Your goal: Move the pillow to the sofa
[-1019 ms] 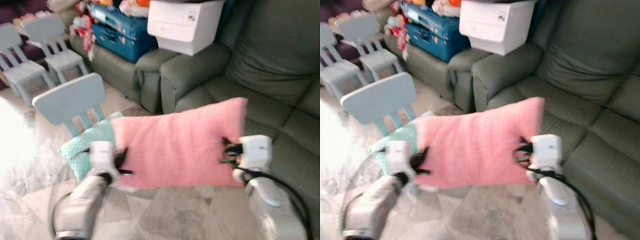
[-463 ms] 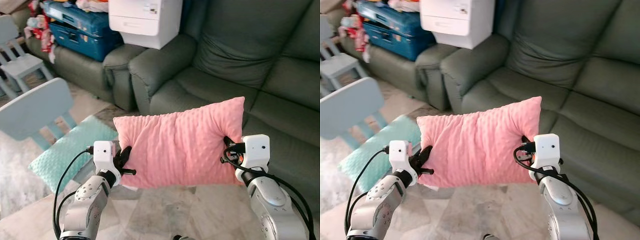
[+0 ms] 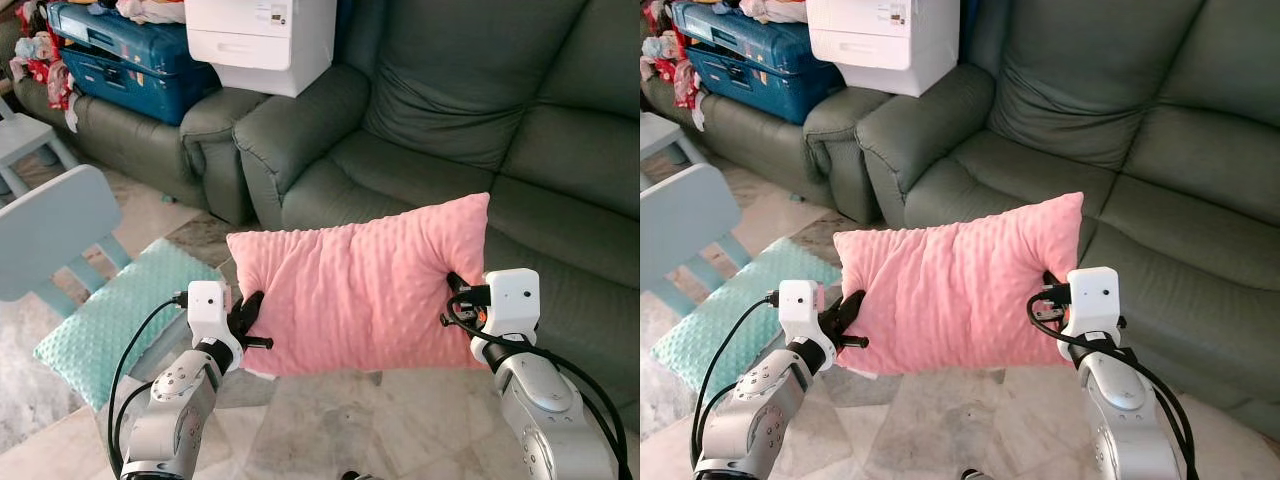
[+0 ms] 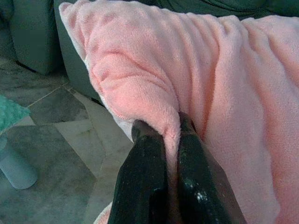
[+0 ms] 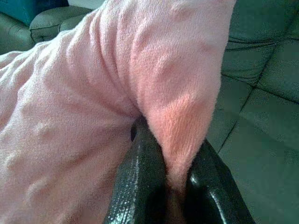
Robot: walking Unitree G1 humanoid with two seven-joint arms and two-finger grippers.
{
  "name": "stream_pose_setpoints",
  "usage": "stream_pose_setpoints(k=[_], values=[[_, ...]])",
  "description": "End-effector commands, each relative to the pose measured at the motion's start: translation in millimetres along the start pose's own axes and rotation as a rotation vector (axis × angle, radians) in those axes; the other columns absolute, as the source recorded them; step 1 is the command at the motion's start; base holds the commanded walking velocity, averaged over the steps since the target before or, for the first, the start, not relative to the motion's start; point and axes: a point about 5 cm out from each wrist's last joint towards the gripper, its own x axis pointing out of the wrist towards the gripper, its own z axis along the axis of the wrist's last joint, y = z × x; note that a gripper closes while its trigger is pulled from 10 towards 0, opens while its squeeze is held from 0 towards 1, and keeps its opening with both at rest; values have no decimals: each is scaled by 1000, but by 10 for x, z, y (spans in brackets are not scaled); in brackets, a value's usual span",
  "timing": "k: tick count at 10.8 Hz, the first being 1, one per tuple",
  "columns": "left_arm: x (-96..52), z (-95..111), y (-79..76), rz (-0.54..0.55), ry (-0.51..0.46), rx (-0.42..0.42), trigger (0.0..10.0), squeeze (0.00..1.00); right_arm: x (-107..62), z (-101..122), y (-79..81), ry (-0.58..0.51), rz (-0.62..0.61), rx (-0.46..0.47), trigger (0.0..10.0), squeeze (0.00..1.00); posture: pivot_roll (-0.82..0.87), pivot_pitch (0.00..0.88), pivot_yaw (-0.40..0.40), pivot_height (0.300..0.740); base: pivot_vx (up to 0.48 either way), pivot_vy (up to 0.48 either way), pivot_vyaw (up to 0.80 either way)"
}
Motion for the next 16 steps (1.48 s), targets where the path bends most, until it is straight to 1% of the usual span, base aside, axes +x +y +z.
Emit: stream_pose_setpoints(k=[1,6,10,16], values=[[0,9,4,-1,-4,8,10000,0,7,50,0,-18,12,-9,10000,0,-237,76,31,740,0,0,0],[3,8,-38,-24,-14,1,10000,0,-14,45,-3,-15,18,-16,10000,0,-240,79,27,740,0,0,0],[-3,2,-46,-27,-13,2,10000,0,-22,39,-8,-10,18,-17,10000,0,-243,84,26,740,0,-251,0],[-7,0,-44,-30,-11,0,10000,0,-26,31,-7,-6,16,-14,10000,0,-245,88,28,740,0,-340,0]])
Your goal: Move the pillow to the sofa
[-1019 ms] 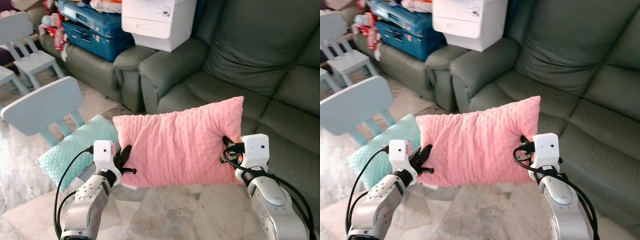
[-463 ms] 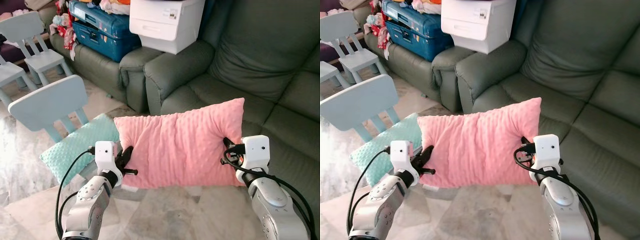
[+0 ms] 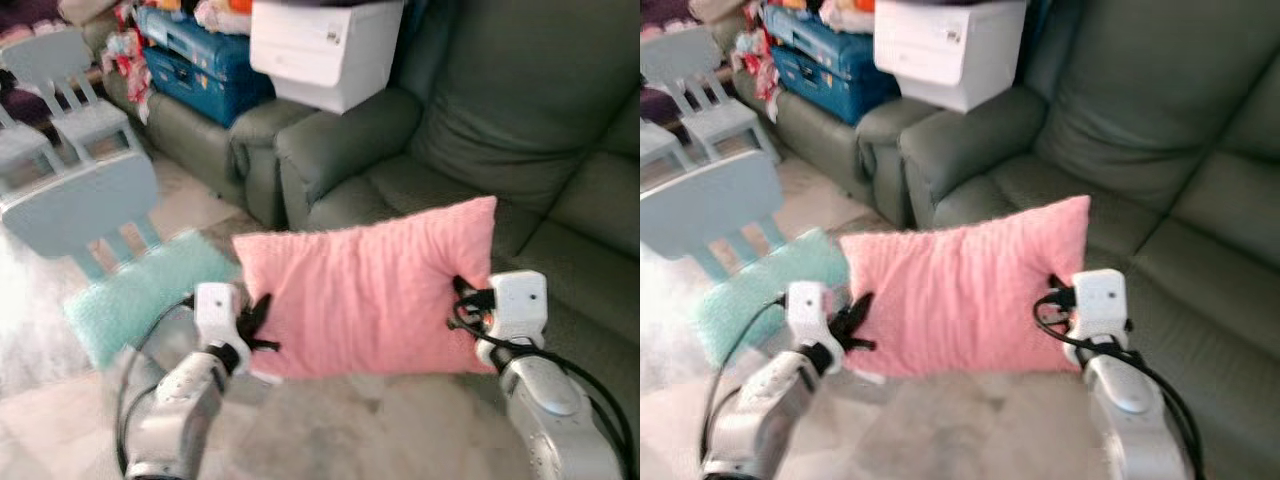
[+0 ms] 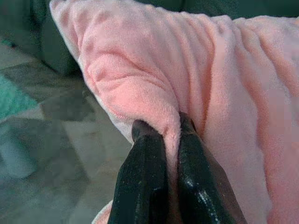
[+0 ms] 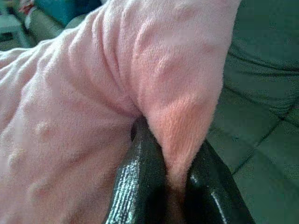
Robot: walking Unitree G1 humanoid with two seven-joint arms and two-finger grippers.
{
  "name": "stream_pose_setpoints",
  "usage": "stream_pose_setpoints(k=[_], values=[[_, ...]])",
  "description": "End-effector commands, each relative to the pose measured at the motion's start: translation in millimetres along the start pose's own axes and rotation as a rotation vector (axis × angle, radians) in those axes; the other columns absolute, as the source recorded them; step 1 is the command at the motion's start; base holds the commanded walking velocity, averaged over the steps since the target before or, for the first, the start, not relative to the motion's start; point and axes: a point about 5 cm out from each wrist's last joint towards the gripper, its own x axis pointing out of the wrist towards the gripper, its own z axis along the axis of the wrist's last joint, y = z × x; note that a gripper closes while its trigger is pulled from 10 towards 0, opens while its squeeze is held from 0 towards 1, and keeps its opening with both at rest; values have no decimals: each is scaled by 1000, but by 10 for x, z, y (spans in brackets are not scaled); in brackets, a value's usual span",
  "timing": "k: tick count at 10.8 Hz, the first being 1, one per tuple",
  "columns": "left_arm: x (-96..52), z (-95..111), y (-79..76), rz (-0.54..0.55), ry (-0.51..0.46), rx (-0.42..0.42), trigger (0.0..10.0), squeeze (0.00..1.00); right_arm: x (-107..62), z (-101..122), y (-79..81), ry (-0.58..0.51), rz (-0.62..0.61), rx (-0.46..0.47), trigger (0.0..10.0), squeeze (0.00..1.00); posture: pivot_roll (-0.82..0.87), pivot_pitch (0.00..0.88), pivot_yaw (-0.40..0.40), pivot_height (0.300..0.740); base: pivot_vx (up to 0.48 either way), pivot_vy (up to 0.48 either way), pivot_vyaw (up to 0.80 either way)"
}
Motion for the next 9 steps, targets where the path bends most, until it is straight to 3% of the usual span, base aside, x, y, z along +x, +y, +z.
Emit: stream_pose_setpoints(k=[1,3,7,9], values=[[0,48,-2,-4,-20,8,10000,0,-9,39,-4,-15,-3,-5,10000,0,-245,89,28,740,0,-345,0],[1,48,-4,-4,-20,8,10000,0,-11,38,-5,-10,-3,-6,10000,0,-246,88,28,740,0,-349,-213],[1,77,15,8,-47,-25,10000,0,-18,40,-1,-10,-1,-6,10000,0,-246,88,29,740,0,0,-800],[7,118,16,-3,-67,-17,10000,0,-11,44,5,-14,0,-6,10000,0,-245,85,30,740,0,0,0]])
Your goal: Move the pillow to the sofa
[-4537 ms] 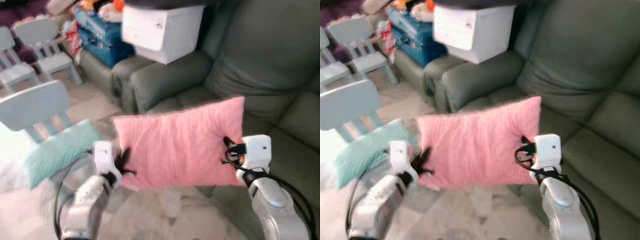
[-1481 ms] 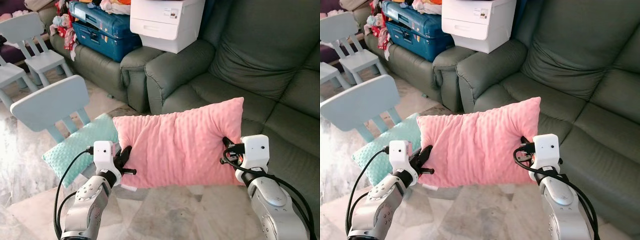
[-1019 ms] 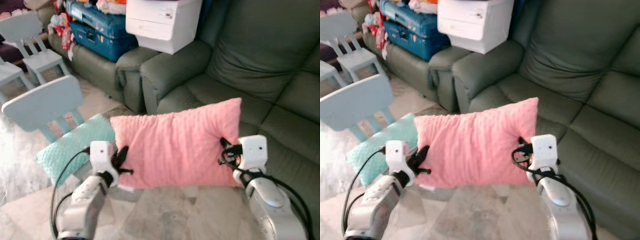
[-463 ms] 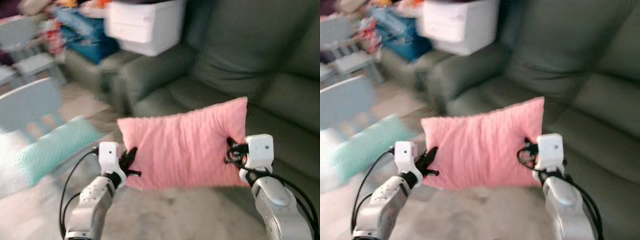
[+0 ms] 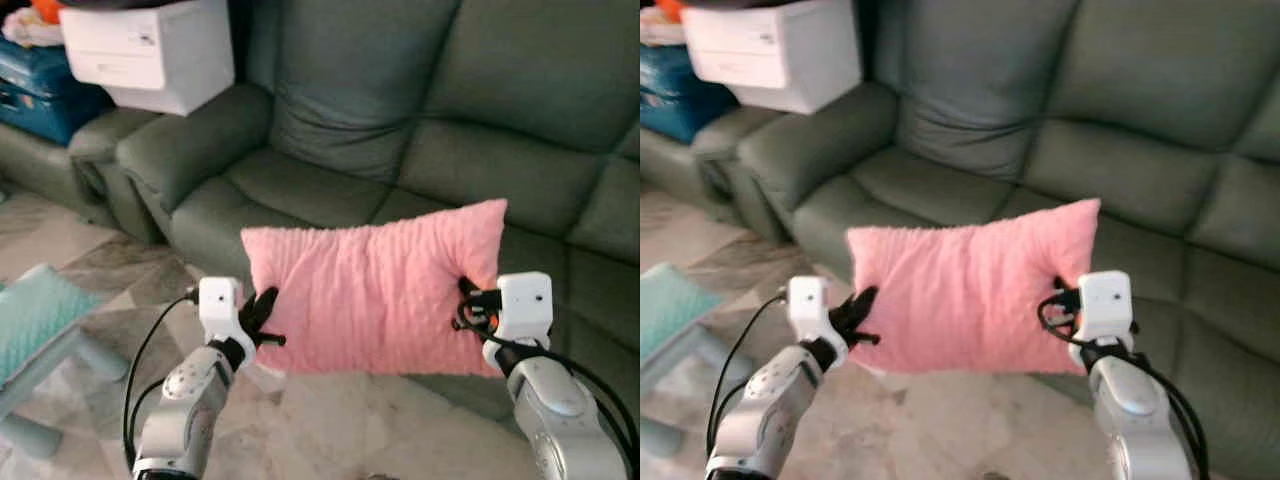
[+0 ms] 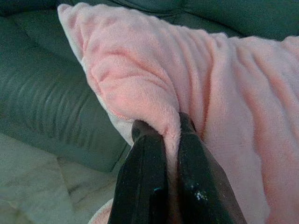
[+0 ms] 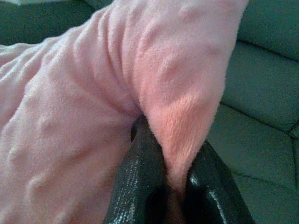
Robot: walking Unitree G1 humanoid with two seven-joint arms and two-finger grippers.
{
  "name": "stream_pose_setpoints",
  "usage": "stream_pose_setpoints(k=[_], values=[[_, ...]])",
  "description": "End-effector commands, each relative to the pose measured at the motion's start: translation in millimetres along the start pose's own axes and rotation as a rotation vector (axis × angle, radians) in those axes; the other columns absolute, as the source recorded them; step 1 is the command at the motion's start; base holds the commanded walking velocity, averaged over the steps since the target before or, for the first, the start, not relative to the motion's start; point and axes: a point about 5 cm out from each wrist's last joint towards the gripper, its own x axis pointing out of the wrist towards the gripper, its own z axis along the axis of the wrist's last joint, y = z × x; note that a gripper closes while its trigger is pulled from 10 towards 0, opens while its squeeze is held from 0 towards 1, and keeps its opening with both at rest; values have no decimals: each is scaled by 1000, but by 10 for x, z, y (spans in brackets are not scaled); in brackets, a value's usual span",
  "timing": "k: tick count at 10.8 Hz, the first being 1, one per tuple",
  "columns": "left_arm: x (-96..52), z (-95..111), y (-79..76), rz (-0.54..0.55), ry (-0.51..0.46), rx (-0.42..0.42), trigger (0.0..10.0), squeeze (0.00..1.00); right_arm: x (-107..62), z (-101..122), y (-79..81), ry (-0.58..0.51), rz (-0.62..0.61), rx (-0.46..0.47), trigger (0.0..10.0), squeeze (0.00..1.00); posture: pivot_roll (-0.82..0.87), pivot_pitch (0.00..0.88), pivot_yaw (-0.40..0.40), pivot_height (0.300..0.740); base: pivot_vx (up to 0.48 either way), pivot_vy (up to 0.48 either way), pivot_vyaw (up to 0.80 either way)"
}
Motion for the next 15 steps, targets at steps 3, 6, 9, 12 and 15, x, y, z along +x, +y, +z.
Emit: stream_pose_setpoints(k=[3,6,9,12,15], values=[[-46,78,89,6,-44,7,10000,0,19,70,73,-33,26,-2,10000,0,-245,83,32,740,287,360,0],[-48,74,86,-2,-41,9,10000,0,26,72,82,-34,27,-3,10000,0,-242,80,32,740,292,382,0],[-50,54,60,-19,-32,4,10000,0,22,58,86,-26,26,-5,10000,0,-243,84,34,740,305,370,0],[-53,13,44,-29,-2,13,10000,0,23,53,89,-23,26,-7,10000,0,-242,86,33,740,296,378,0],[-57,-7,30,-32,10,23,10000,0,17,36,97,-15,26,-9,10000,0,-243,89,34,740,177,265,0]])
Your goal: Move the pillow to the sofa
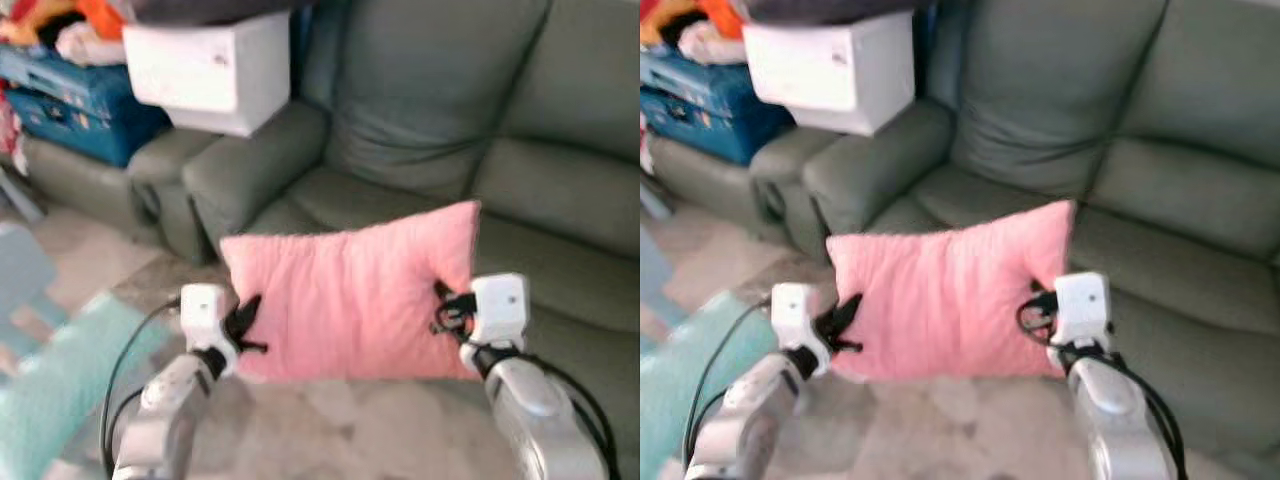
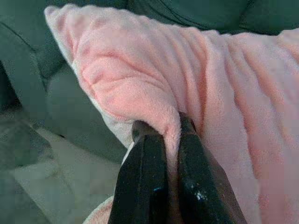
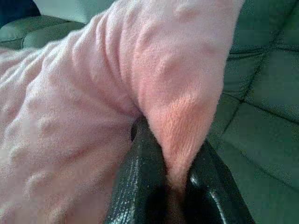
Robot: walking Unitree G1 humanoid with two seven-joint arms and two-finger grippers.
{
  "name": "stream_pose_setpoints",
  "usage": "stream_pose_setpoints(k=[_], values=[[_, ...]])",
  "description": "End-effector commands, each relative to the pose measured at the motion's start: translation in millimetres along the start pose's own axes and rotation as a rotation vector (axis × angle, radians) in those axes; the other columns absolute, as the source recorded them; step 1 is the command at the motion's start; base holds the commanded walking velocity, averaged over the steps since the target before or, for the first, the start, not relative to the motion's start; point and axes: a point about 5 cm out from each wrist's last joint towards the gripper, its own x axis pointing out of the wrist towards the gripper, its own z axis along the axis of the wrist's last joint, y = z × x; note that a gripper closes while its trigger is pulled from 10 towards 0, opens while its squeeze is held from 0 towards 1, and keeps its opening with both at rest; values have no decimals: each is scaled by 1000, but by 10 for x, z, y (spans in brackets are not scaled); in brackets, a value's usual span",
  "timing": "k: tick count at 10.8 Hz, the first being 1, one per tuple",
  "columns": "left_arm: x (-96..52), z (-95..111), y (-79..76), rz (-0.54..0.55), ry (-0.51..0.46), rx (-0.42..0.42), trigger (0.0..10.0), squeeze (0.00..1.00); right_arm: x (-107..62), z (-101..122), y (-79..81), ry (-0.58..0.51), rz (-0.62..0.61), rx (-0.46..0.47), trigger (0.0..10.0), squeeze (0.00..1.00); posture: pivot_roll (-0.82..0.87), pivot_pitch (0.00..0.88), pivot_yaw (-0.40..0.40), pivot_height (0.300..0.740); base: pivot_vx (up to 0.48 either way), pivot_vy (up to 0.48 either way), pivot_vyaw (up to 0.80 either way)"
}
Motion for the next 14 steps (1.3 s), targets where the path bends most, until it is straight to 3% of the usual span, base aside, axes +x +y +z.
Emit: stream_pose_setpoints(k=[1,3,14], values=[[28,3,-81,-22,5,13,10000,0,-10,45,-59,-16,-23,-13,10000,0,-243,89,34,740,0,0,0],[32,2,-97,-37,7,22,10000,0,-8,40,-54,-14,-24,-10,10000,0,-241,90,36,740,0,0,0],[68,16,-123,-22,8,5,10000,0,7,22,-66,7,-27,-12,10000,0,-246,89,34,740,0,0,-800]])
